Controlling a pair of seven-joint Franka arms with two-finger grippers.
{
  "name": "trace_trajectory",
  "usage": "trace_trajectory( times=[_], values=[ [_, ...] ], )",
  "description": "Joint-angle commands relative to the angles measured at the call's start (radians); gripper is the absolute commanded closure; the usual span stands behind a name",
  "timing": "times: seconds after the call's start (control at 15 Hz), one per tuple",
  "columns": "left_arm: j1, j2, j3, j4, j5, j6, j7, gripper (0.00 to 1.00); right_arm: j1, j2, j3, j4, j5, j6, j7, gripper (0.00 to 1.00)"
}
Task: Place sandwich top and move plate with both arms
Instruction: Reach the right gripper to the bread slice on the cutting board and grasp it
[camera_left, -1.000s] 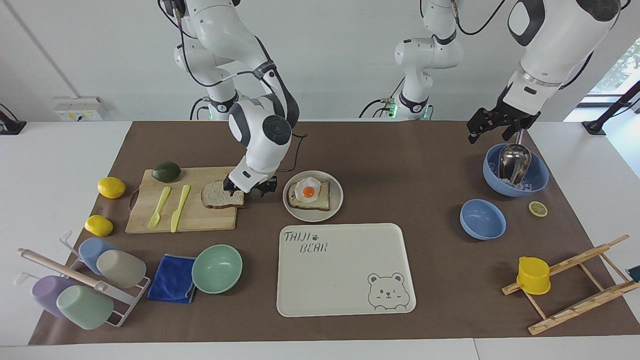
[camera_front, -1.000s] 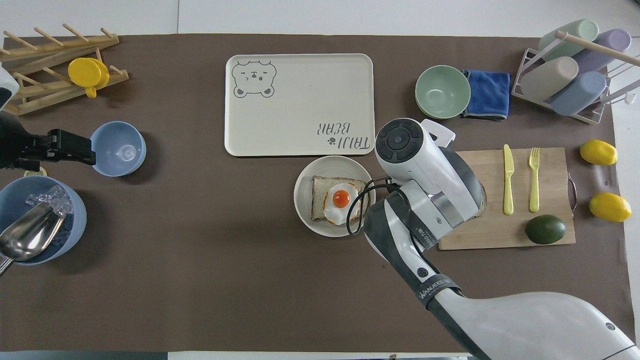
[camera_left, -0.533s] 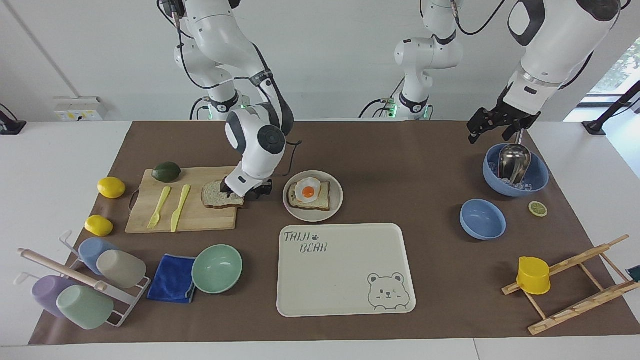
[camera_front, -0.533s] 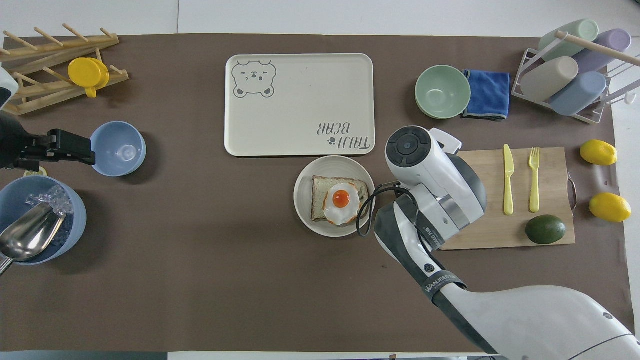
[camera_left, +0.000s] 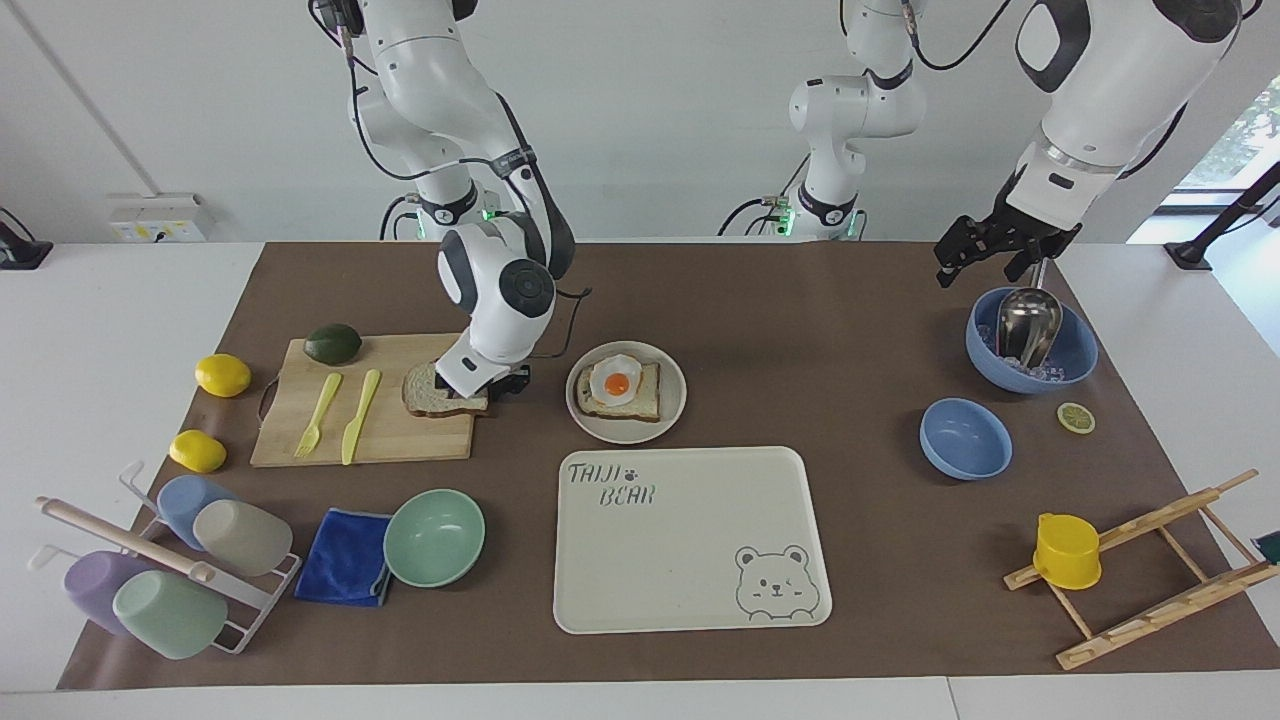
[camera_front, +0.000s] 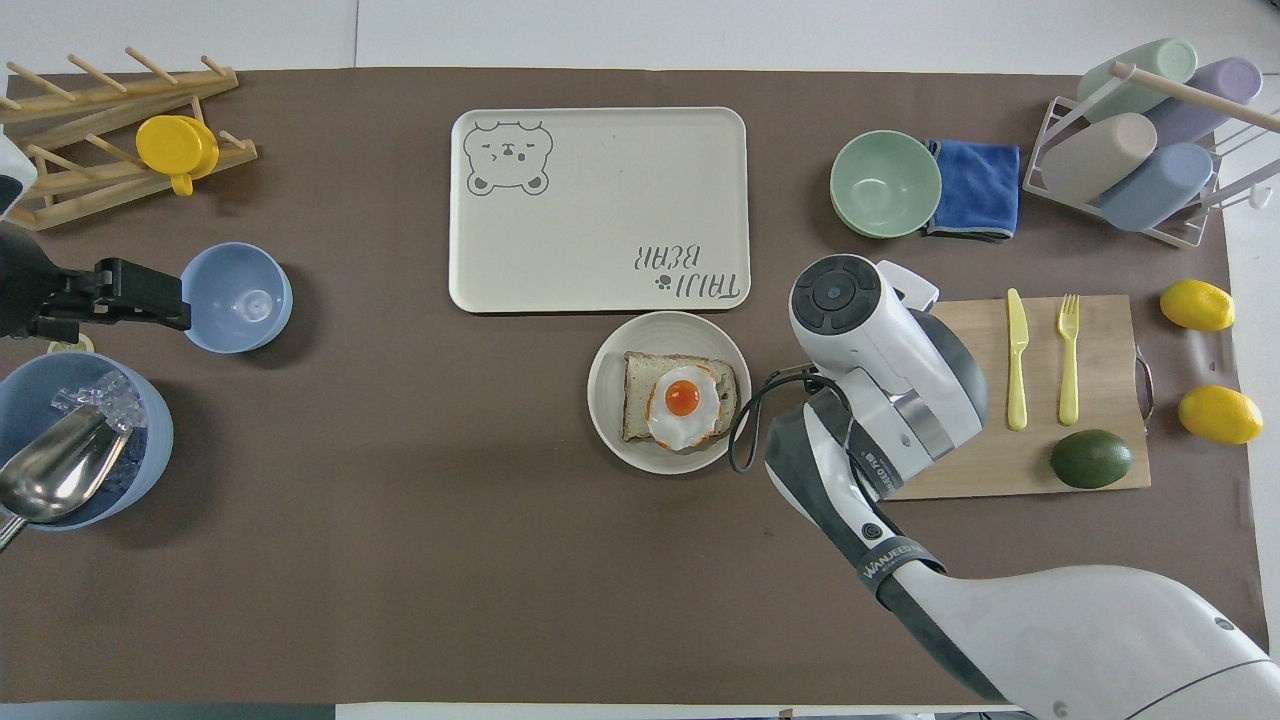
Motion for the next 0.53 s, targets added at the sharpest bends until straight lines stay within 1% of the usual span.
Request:
trace_trajectory(
  times=[0.0, 0.07, 0.13, 0.2, 0.27, 0.33, 0.4, 0.47],
  values=[
    [0.009, -0.012, -0.003, -0.005, 0.008, 0.001, 0.011, 0.0, -0.006, -0.026, 0.008, -0.033, -0.025, 0.024, 0.039, 0.25],
    [0.009, -0.012, -0.003, -0.003, 0.008, -0.001, 0.011, 0.0, -0.006, -0.026, 0.009, -0.033, -0.025, 0.024, 0.039, 0.26],
    [0.009, -0.012, -0.003, -0.003, 0.008, -0.001, 0.011, 0.0, -0.006, -0.026, 0.009, -0.035, -0.025, 0.024, 0.038, 0.29],
    [0.009, -0.012, -0.003, -0.005, 0.007, -0.004, 0.011, 0.0, -0.006, -0.026, 0.009, -0.035, -0.025, 0.024, 0.036, 0.35],
    [0.009, -0.012, -0.003, -0.003, 0.008, -0.002, 0.011, 0.0, -0.006, -0.026, 0.009, -0.035, -0.025, 0.025, 0.034, 0.54],
    [0.009, -0.012, -0.003, -0.003, 0.008, -0.002, 0.011, 0.0, -0.006, -0.026, 0.009, -0.035, -0.025, 0.024, 0.031, 0.82],
    [0.007, -0.012, -0.003, -0.003, 0.008, -0.002, 0.011, 0.0, -0.008, -0.026, 0.008, -0.035, -0.025, 0.021, 0.024, 1.0],
    [0.007, -0.012, -0.003, -0.005, 0.008, -0.002, 0.011, 0.0, -0.006, -0.026, 0.009, -0.032, -0.025, 0.019, 0.024, 1.0]
  ],
)
